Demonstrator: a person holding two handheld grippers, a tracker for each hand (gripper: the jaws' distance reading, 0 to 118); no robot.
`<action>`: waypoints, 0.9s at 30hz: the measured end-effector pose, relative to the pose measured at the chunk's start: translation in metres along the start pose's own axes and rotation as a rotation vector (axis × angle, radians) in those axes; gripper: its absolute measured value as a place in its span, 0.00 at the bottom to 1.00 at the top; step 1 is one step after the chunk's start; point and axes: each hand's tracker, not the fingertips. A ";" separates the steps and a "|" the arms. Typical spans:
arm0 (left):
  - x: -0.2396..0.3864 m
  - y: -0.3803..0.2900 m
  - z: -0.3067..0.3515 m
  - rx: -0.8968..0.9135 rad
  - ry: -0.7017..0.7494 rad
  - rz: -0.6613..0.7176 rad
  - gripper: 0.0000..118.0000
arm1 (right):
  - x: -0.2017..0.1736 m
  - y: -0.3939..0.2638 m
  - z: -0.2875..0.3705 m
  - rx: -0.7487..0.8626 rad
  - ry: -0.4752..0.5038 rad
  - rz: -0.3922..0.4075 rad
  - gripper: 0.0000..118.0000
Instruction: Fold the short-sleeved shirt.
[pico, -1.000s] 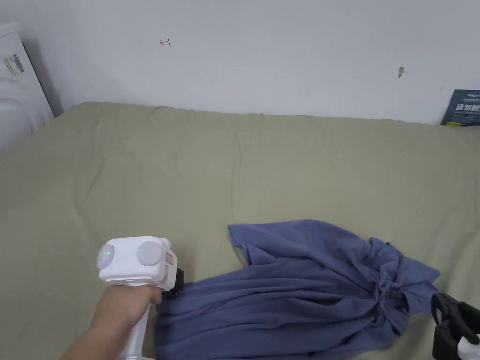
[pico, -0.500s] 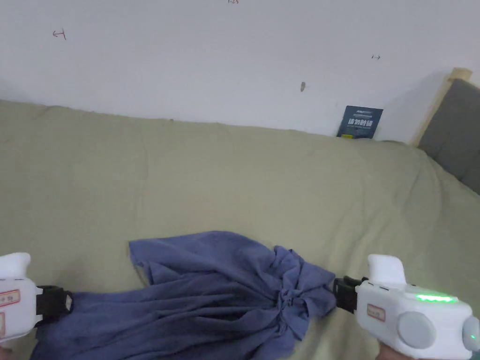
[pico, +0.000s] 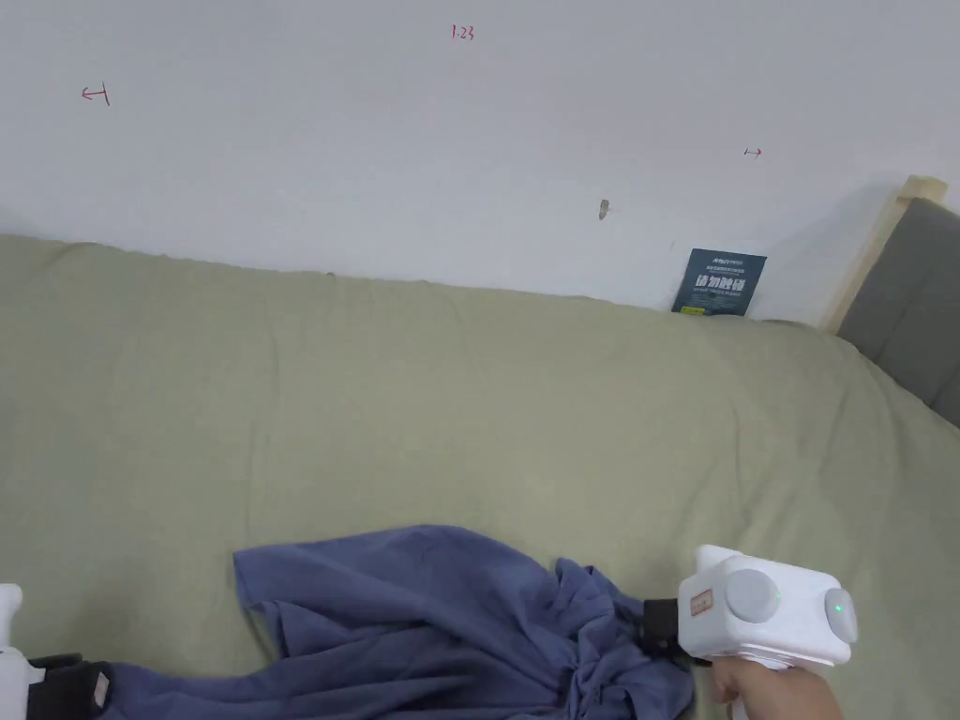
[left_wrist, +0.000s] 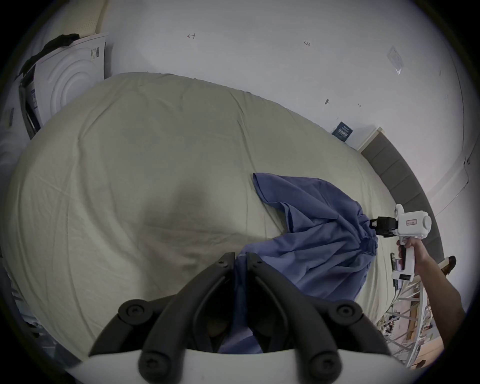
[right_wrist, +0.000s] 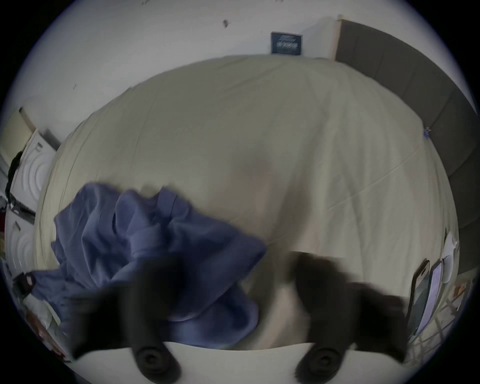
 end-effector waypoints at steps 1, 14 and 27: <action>0.000 0.000 -0.003 0.002 0.011 -0.006 0.05 | -0.003 -0.002 0.001 0.010 -0.010 0.002 0.04; 0.006 0.041 0.075 0.298 0.042 -0.003 0.04 | 0.005 0.005 0.190 0.496 0.191 -0.018 0.04; 0.044 0.170 0.221 0.669 0.037 -0.015 0.04 | 0.009 0.085 0.395 0.848 0.216 0.053 0.04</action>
